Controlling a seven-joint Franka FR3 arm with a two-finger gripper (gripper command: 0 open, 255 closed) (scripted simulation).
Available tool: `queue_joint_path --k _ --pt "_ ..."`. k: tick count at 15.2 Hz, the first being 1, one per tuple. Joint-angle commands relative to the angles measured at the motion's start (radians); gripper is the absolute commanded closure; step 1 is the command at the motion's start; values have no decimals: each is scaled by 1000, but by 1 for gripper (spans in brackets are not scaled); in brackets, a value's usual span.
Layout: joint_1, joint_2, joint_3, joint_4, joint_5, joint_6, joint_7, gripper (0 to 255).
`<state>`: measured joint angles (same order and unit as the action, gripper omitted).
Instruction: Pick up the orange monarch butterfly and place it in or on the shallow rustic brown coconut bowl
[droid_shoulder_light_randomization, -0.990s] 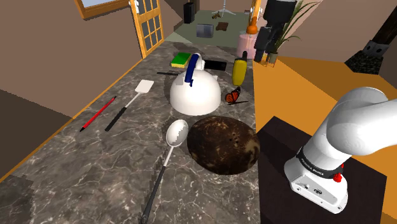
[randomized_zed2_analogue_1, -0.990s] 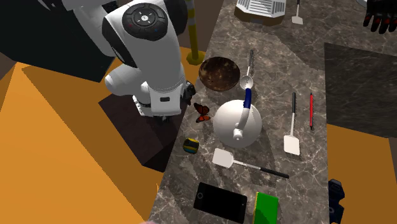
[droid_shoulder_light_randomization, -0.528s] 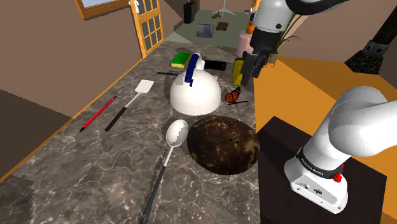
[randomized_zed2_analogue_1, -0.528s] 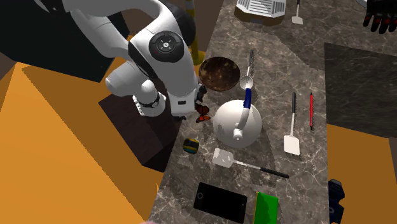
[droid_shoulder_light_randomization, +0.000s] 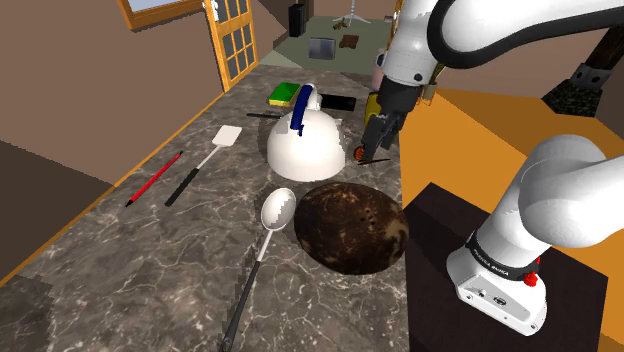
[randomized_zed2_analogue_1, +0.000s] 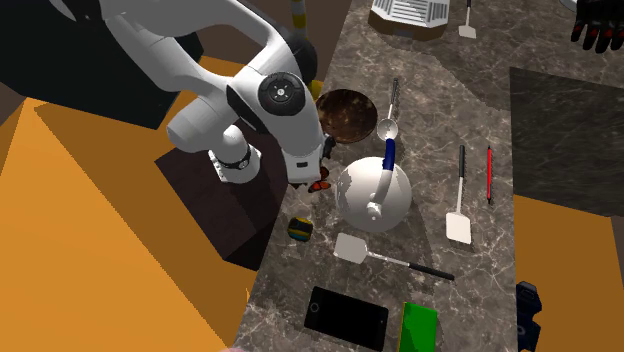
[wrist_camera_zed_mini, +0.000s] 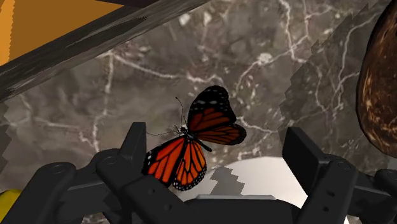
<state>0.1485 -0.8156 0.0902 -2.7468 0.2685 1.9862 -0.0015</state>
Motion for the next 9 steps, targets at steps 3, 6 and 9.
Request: queue_joint_path --k 3,6,9 --pt "10 27 14 -48 19 76 -4 0" --pt "10 27 14 -48 19 76 -4 0" --pt "10 27 14 -48 19 76 -4 0"
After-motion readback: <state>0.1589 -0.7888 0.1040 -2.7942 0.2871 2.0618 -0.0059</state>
